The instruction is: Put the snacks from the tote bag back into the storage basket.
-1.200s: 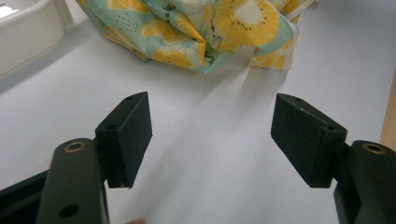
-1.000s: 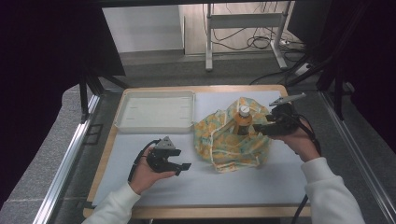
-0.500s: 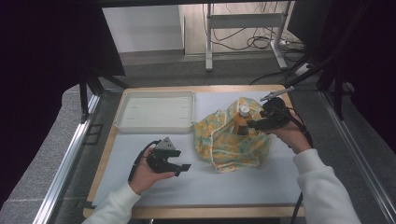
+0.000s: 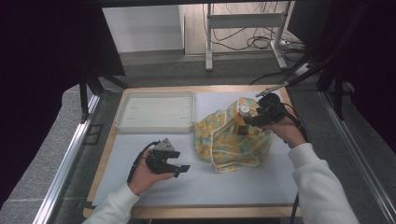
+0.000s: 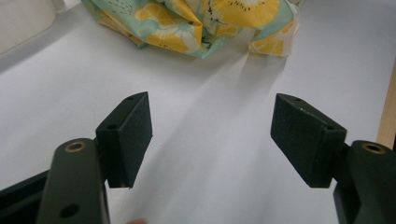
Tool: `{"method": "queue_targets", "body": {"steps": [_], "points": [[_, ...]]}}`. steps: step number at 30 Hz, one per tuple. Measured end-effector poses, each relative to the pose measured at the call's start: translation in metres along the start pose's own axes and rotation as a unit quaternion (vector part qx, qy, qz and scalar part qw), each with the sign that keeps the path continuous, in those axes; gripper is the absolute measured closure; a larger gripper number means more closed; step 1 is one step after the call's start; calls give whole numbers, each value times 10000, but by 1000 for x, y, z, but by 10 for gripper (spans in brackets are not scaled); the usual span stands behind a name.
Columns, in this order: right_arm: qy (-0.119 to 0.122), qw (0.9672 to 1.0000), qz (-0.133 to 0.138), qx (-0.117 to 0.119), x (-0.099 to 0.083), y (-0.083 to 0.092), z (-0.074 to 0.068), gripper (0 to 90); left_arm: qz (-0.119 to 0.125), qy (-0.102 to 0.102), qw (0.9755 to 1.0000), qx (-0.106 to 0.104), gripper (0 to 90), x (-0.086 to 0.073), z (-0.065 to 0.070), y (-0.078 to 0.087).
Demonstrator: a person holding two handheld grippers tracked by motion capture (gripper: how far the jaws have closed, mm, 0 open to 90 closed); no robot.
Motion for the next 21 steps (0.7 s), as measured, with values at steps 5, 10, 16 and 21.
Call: {"method": "queue_targets", "body": {"steps": [5, 10, 16, 21], "points": [[-18, 10000, -29, -24, 3, -3, 2, 289, -31, -10, 10000, -21, 294, 0, 1, -2], [-96, 9999, -47, 48, 4, -6, 5, 289, -68, -83, 9999, -29, 296, 0, 0, -3], [-85, 9999, -42, 65, 9, -8, 3, 289, -73, -86, 9999, -29, 298, 0, 1, -3], [-28, 10000, -63, 50, 14, -10, 0, 289, -81, -84, 9999, -51, 298, 0, 0, -3]]}}
Point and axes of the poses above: each handheld gripper's, and its own axes: y roughly backward along the jaws, x roughly out of its top, z roughly to its right, the point moved 1 cm from there along -y, roughly forward along the jaws, and after that the axes turned 12 degrees about -z, right-handed, at the moved point
